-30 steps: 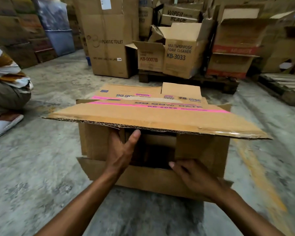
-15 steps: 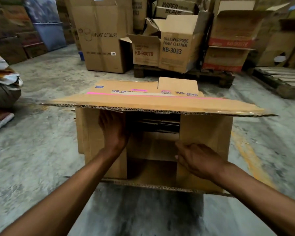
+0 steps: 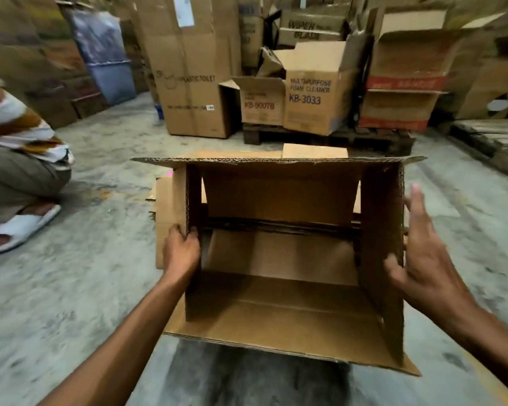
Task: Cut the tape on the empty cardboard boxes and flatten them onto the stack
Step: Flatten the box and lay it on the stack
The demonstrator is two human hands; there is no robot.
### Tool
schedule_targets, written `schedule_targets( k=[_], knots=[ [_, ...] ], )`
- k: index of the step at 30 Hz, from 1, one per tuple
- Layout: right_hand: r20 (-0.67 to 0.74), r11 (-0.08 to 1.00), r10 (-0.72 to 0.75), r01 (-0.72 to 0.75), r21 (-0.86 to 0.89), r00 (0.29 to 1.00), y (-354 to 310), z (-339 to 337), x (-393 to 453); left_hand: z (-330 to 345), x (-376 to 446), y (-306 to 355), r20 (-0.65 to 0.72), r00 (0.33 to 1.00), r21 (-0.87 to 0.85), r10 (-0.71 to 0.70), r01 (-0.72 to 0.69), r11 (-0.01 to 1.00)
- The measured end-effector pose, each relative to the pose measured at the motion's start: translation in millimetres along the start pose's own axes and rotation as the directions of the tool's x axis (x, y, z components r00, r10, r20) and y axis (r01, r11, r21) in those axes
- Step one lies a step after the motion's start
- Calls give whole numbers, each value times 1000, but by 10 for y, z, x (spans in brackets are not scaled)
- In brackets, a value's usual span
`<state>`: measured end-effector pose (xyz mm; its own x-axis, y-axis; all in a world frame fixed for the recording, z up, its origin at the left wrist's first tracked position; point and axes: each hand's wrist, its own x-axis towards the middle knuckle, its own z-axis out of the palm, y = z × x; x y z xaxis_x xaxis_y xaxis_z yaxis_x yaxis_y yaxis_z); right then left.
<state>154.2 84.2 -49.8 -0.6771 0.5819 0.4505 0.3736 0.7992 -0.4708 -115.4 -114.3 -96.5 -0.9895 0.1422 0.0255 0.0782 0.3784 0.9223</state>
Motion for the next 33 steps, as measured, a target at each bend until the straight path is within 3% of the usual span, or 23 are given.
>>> schedule_targets(
  k=[3, 6, 9, 14, 17, 19, 22, 28, 33],
  knots=[
    [54, 978, 119, -126, 168, 991, -37, 65, -167, -55, -211, -118, 14, 998, -32, -64, 65, 997],
    [87, 995, -1, -8, 103, 996, -34, 69, -408, -227, -197, -24, -61, 985, -177, -163, 150, 973],
    [261, 998, -53, 59, -15, 964, -15, -28, -660, -490, -214, 114, -109, 955, -349, -276, 223, 910],
    [400, 935, -118, 237, -263, 909, 165, -35, -778, -739, -376, 222, -63, 928, -753, -368, 198, 627],
    [545, 903, -196, 366, -223, 815, 171, 54, -830, -714, -551, 148, -10, 927, -828, -374, 202, 523],
    [609, 950, -141, 279, -138, 781, 144, 104, -910, -678, -630, 71, 22, 931, -843, -365, 213, 494],
    [559, 985, -57, 139, -106, 827, 103, 50, -935, -684, -667, 2, 62, 943, -848, -328, 223, 480],
    [366, 966, -32, 123, -227, 930, -153, -223, -932, -725, -594, 10, 136, 952, -923, -275, 222, 313],
    [467, 954, 19, 124, -272, 884, -114, 154, -1260, -659, -697, -511, 208, 924, -877, -319, 321, 357]
  ],
)
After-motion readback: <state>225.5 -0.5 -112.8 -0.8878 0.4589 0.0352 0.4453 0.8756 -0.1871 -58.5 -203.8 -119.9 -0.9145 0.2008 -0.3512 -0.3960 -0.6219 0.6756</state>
